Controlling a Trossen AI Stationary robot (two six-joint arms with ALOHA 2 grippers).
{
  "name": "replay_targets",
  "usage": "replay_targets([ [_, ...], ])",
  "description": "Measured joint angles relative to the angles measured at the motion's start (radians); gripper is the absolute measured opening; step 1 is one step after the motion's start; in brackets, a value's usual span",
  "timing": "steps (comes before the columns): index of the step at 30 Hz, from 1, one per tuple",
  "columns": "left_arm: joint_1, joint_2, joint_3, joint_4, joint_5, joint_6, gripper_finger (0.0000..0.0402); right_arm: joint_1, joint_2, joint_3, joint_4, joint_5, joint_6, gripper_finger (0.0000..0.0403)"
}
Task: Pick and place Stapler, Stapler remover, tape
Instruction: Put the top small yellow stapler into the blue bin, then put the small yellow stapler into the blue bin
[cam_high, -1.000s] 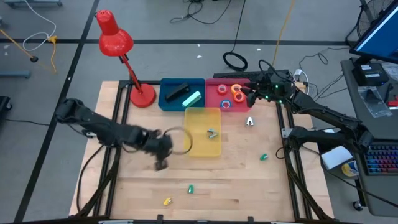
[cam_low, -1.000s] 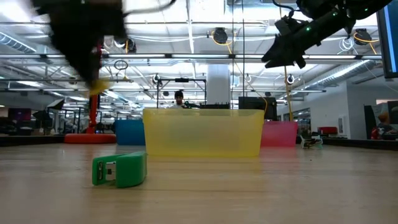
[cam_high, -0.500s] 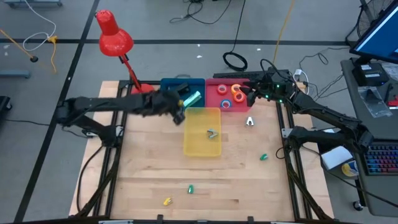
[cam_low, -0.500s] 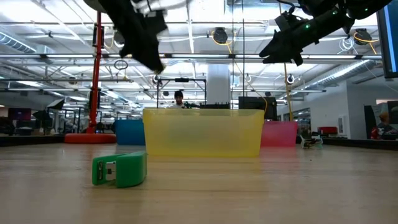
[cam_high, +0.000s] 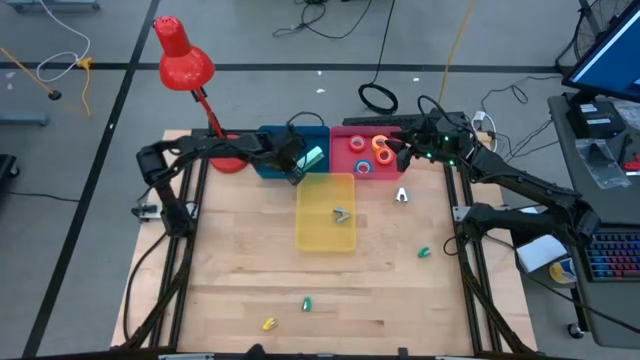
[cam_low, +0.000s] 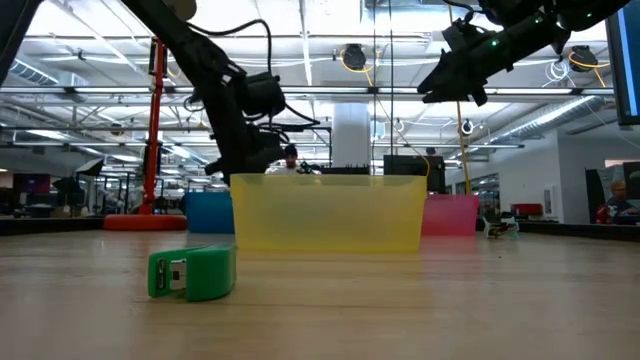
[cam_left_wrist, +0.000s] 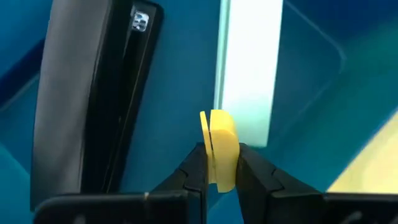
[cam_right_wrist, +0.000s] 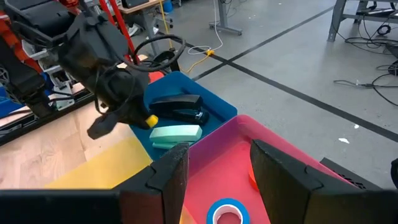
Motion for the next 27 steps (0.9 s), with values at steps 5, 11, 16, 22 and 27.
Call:
replay_targets([
  [5,0.006,0.008,0.0,0.034,0.033,0.013,0.0053,0.0,0.0,0.0,0.0,0.002,0.0,0.0164],
  [11,0.006,0.008,0.0,0.049,0.035,0.019,0.0103,-0.001,0.0,0.0,0.0,0.003,0.0,0.0164],
  [16,0.005,0.008,0.0,0.067,0.034,0.019,0.0161,-0.001,0.0,0.0,0.0,0.003,-0.016,0.0164],
  [22,0.005,-0.012,0.0,0.095,0.043,0.018,0.021,-0.001,0.0,0.0,-0.032,0.0,-0.043,0.0164],
  [27,0.005,-0.103,0.0,0.092,0.044,-0.016,0.0226,-0.001,-0.014,0.0,-0.181,-0.048,-0.133,0.0164],
])
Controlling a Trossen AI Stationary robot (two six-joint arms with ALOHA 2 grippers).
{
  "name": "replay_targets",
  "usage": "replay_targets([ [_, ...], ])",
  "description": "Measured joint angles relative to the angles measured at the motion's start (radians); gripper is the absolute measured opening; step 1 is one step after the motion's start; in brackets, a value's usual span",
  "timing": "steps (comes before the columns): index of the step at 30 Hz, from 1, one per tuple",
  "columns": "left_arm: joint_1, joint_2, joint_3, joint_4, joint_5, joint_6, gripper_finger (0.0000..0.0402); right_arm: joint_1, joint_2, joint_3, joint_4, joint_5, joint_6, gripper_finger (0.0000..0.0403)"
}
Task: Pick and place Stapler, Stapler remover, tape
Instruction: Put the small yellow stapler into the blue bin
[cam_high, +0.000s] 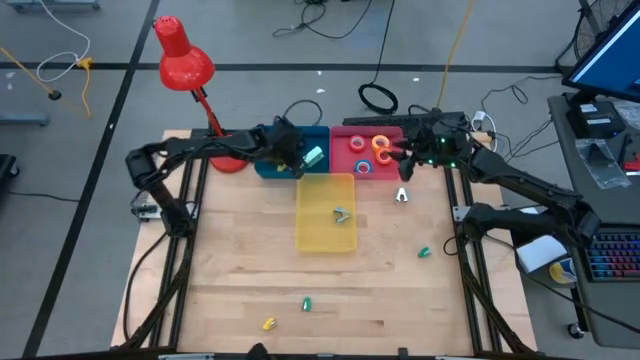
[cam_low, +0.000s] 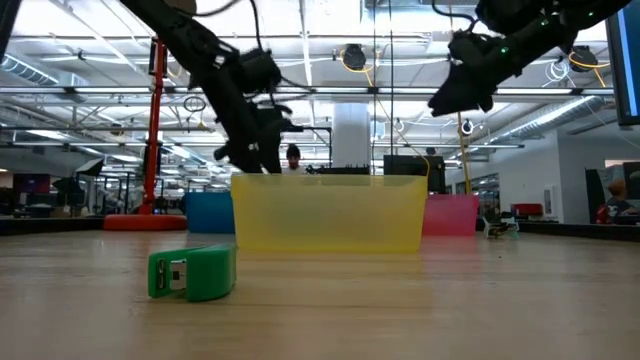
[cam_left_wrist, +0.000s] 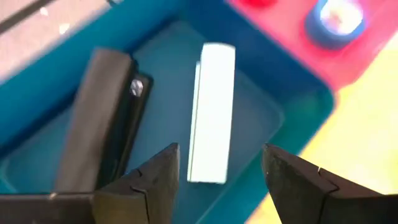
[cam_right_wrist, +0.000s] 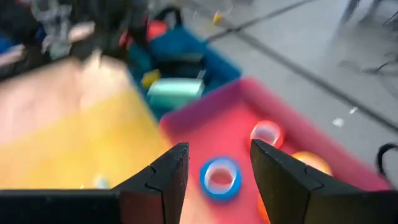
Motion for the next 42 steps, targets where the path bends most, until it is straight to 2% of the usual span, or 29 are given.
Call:
replay_targets([
  [7,-0.043,-0.194,0.0,-0.003,0.025,-0.107,0.0227,0.0,-0.054,0.0,-0.248,-0.183,-0.009,0.0164],
  [10,-0.096,-0.271,0.0,-0.005,0.067,-0.143,0.0227,0.001,-0.083,0.0,-0.306,-0.212,-0.009,0.0164],
  [13,-0.191,-0.327,0.0,-0.01,0.079,-0.154,0.0227,0.001,-0.108,0.0,-0.326,-0.213,-0.009,0.0164],
  [17,-0.378,-0.351,0.002,-0.054,0.068,-0.112,0.0227,0.001,-0.131,0.0,-0.323,-0.212,-0.018,0.0164],
  [21,-0.584,-0.344,0.001,-0.178,0.027,-0.15,0.0227,0.001,-0.135,0.0,-0.32,-0.211,-0.031,0.0164],
  [25,-0.769,-0.317,0.001,-0.289,-0.014,-0.323,0.0227,0.001,-0.135,0.0,-0.319,-0.211,-0.061,0.0164],
  [29,-0.908,-0.282,0.001,-0.313,-0.01,-0.501,0.0227,0.001,-0.135,0.0,-0.319,-0.21,-0.073,0.0164],
  [35,-1.04,-0.19,0.001,-0.287,0.042,-0.669,0.0227,0.0,-0.135,0.0,-0.319,-0.21,-0.073,0.0164],
  [42,-1.117,-0.057,0.001,-0.206,0.146,-0.807,0.0227,0.0,-0.135,0.0,-0.318,-0.21,-0.073,0.0164],
])
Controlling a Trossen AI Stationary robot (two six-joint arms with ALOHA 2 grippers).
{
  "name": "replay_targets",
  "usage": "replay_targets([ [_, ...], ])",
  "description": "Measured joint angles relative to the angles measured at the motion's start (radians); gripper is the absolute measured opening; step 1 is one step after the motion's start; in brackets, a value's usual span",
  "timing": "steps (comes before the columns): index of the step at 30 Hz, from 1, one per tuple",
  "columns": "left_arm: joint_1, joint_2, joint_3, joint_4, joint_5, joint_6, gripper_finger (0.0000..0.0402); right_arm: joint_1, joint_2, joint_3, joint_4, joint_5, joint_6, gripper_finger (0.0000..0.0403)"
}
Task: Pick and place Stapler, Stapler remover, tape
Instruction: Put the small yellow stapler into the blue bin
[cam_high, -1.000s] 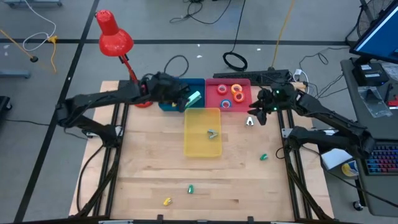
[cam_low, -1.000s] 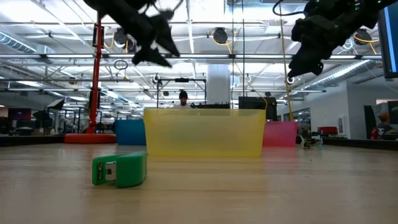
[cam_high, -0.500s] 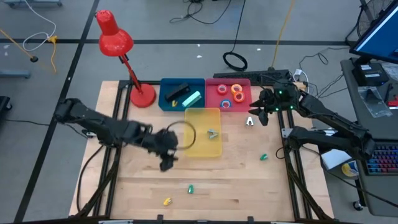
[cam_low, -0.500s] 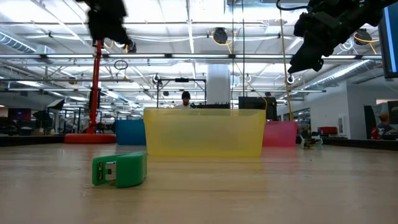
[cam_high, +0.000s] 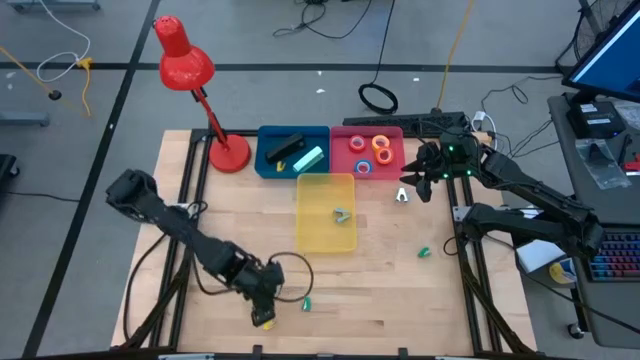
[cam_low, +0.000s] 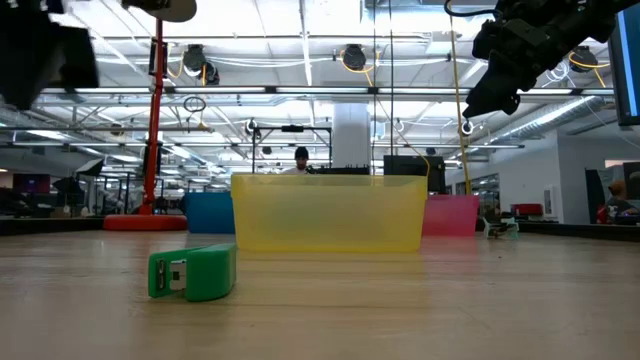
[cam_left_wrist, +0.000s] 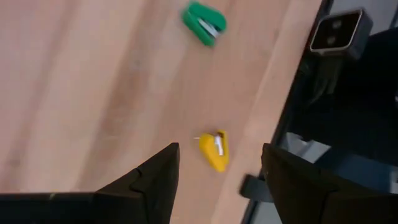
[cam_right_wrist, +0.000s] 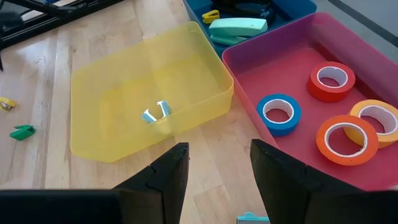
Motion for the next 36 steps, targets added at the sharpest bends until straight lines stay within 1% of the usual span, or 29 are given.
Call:
replay_targets([
  [4,-0.027,0.059,0.0,0.057,0.029,-0.054,0.0227,0.0,0.0,0.0,0.01,0.0,0.0,0.0164],
  [8,-0.054,0.099,0.0,0.041,0.028,-0.136,0.0227,0.0,0.0,0.0,0.032,0.0,0.0,0.0164],
  [15,-0.071,0.147,0.0,0.064,0.029,-0.257,0.0227,0.0,0.0,0.0,0.058,0.004,0.0,0.0164],
  [20,-0.081,0.166,0.0,0.127,0.029,-0.287,0.0227,0.0,0.0,0.0,0.056,0.004,0.0,0.0164],
  [28,-0.102,0.182,-0.001,0.11,0.027,-0.348,0.0227,0.0,0.0,0.0,0.056,0.004,-0.019,0.0164],
  [36,-0.108,0.243,0.0,0.14,0.029,-0.41,0.0227,0.0,0.0,0.0,0.057,0.006,-0.022,0.0164],
])
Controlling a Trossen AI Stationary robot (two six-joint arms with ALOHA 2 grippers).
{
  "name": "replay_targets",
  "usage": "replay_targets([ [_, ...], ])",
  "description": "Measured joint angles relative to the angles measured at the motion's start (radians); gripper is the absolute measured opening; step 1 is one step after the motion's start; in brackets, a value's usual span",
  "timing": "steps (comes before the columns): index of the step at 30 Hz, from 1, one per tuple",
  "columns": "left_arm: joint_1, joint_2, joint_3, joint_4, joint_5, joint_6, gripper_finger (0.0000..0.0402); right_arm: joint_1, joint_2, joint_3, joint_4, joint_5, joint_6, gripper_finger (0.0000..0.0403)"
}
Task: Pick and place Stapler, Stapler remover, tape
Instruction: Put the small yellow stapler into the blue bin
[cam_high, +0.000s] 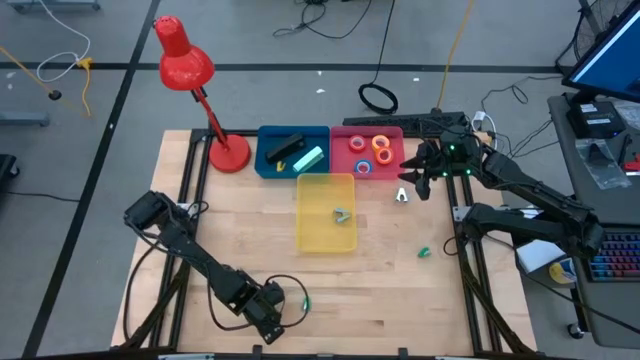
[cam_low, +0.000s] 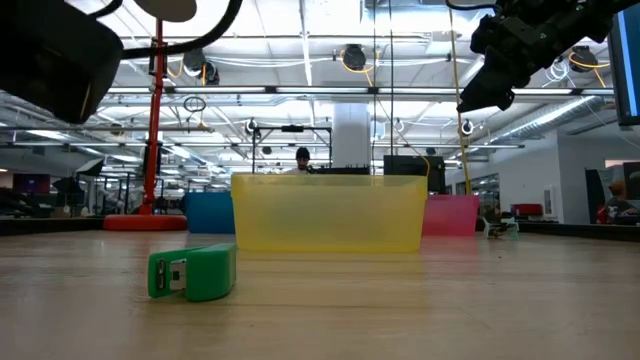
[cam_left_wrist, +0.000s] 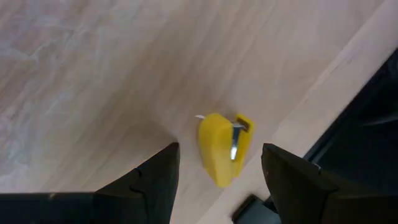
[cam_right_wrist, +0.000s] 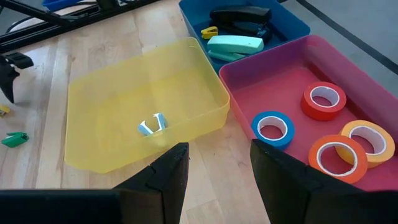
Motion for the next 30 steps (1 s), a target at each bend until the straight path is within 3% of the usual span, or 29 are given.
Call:
replay_targets([
  [19,0.003,0.064,0.007,-0.086,0.006,-0.065,0.0222,0.0,0.0,0.0,0.003,0.001,0.003,0.0164],
  [30,0.006,0.064,0.004,-0.082,0.003,-0.061,0.0099,0.0,0.0,0.0,0.003,0.001,0.001,0.0164],
])
